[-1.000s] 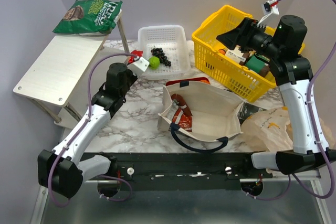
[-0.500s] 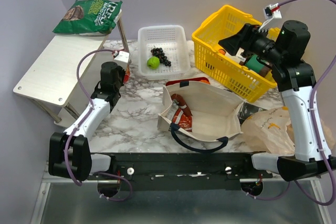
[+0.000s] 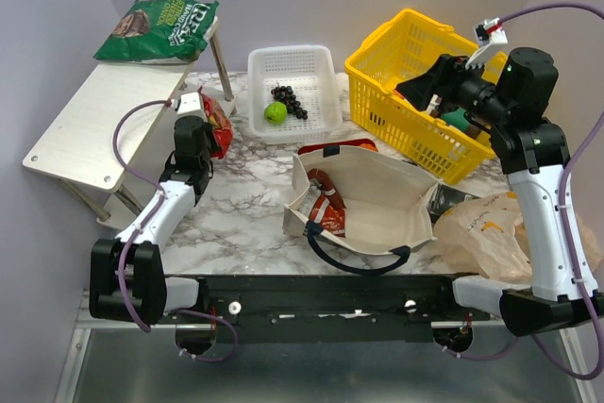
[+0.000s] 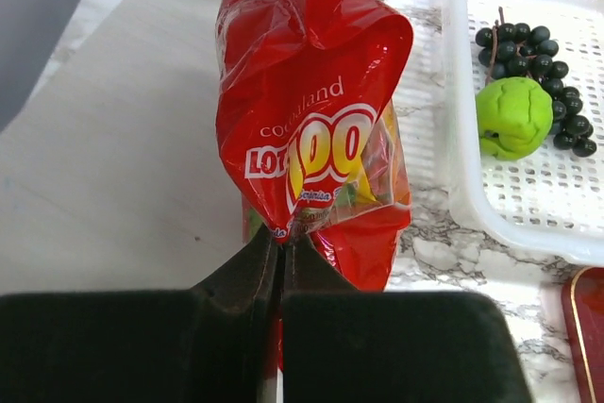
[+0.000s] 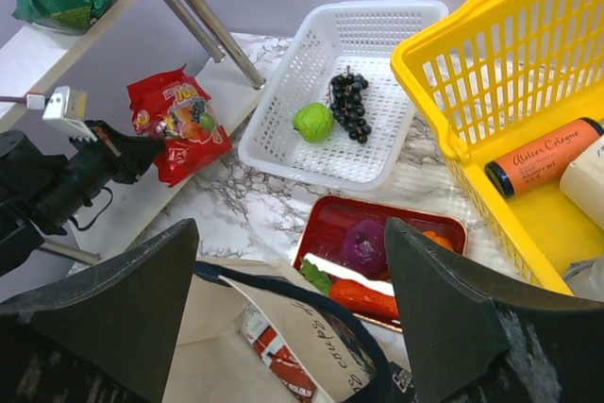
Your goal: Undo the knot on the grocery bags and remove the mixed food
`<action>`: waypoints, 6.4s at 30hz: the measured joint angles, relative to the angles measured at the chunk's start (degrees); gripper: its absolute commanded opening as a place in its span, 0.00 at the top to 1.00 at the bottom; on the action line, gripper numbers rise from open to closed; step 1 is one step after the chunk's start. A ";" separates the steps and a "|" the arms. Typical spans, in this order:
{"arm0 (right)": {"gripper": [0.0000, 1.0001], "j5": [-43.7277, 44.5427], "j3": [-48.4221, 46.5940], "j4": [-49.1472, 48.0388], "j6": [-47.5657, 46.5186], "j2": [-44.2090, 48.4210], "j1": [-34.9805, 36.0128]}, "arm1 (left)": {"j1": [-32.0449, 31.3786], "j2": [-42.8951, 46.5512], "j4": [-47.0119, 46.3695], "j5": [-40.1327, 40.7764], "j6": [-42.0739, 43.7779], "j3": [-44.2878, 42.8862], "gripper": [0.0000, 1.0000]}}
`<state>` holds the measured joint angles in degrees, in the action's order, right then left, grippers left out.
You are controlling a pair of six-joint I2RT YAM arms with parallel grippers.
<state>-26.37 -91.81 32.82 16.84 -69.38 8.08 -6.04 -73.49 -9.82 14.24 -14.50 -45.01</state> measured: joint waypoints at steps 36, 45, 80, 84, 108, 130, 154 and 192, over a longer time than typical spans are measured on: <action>0.12 -0.81 4.57 -0.59 1.64 1.38 -2.95 | 2.60 11.67 19.06 -23.32 -11.76 8.87 0.39; 0.12 -1.81 6.19 -0.68 2.54 1.25 -2.97 | 0.81 11.21 32.02 -20.24 -13.09 2.27 0.38; 0.11 -2.16 9.70 -1.44 2.54 3.93 -5.20 | -16.79 -16.90 59.21 -17.55 29.68 -23.56 0.37; 0.11 -2.34 9.88 -1.44 2.54 4.20 -5.20 | -19.54 -17.92 57.75 -11.74 26.67 -21.27 0.40; 0.11 -2.56 11.37 -1.44 2.12 6.08 -6.08 | -22.86 -15.91 54.07 -5.57 28.26 -21.94 1.00; 0.11 -2.56 12.00 -1.51 2.08 6.21 -7.08 | -17.86 -14.27 55.30 10.19 46.10 -47.32 1.00; 0.11 -2.82 16.68 -1.55 2.14 10.08 -9.29 | -14.95 -6.82 31.65 24.02 62.38 -7.65 1.00; 0.11 -3.02 20.11 -1.64 2.82 11.74 -12.04 | -13.03 -17.55 33.92 22.60 56.63 -19.37 0.43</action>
<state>-29.39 -71.70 31.18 19.66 -57.65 -3.97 -19.07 -91.05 24.10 36.84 42.13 -64.38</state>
